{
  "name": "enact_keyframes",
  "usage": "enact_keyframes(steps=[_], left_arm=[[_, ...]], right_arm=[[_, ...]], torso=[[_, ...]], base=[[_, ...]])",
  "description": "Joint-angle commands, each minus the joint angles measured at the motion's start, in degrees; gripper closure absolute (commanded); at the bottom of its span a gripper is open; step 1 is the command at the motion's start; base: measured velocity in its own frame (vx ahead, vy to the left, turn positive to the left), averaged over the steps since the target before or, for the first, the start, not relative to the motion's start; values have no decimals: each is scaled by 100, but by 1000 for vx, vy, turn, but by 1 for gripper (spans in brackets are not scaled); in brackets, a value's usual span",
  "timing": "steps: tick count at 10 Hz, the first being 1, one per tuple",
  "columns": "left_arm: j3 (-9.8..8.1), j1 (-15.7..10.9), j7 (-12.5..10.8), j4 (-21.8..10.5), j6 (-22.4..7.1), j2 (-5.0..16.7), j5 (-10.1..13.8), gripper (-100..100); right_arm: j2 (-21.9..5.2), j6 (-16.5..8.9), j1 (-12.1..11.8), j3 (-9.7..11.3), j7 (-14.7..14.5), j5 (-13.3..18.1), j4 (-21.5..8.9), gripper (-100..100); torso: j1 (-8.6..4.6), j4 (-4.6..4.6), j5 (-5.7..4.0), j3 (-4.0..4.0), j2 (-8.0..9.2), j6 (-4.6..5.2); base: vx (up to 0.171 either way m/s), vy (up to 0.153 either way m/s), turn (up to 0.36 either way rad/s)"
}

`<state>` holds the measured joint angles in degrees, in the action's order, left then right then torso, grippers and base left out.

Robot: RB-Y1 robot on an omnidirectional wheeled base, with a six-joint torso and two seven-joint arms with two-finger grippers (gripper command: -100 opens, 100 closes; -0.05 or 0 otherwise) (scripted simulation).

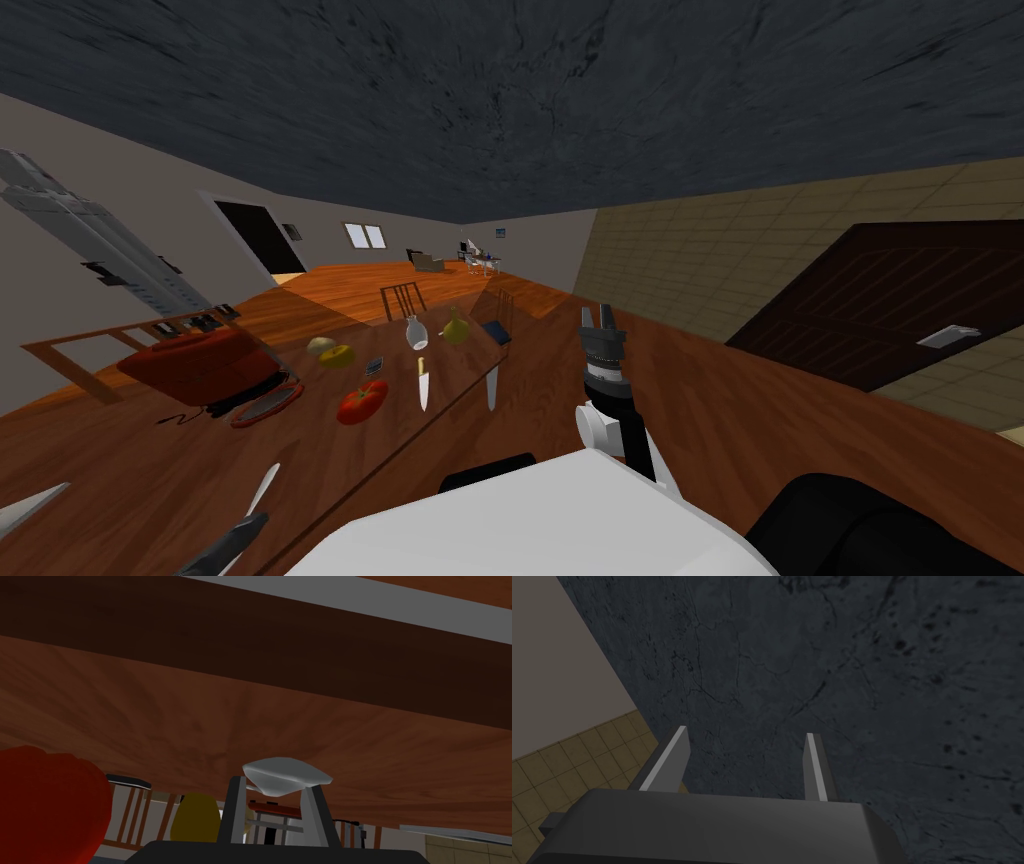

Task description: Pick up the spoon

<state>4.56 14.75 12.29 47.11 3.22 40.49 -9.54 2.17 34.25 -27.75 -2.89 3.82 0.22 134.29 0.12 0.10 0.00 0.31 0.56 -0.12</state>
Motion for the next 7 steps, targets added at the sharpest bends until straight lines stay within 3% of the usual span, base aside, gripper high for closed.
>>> enact_keyframes(steps=[1,7], left_arm=[[26,-89,79,207,-286,-46,81,100],[105,-314,268,741,-1143,-142,300,100]], right_arm=[[0,0,0,0,0,0,0,0],[0,0,0,0,0,0,0,0]], torso=[[0,0,0,0,0,0],[1,-2,1,-6,-11,1]], base=[[-96,32,-28],[-89,34,-36]])
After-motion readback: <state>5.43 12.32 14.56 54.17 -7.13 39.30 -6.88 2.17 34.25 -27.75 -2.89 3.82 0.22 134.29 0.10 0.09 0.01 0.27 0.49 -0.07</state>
